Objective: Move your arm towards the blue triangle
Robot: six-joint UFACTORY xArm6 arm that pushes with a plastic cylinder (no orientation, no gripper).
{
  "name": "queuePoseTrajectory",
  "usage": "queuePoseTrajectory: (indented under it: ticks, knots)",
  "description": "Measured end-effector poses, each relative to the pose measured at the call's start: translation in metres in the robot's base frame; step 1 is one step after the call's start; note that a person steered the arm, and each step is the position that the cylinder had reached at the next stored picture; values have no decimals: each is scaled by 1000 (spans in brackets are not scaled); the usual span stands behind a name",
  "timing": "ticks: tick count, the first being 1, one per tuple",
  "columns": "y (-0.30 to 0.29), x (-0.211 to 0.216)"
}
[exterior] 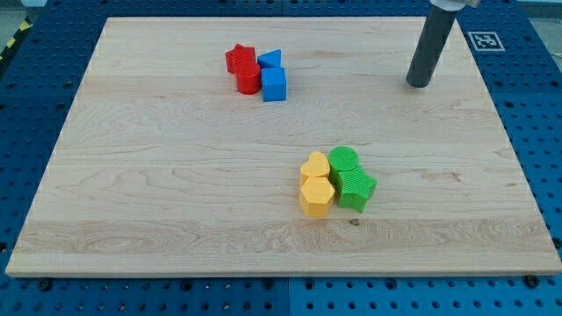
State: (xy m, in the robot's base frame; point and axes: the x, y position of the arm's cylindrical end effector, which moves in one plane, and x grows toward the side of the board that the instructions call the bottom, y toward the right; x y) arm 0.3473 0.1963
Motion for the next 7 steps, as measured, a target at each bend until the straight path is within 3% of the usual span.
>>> queuePoseTrajectory:
  ticks: [2, 5, 6, 7]
  knots:
    - [-22, 5]
    - [-183, -65]
    - [-219, -65]
    - [-212, -53]
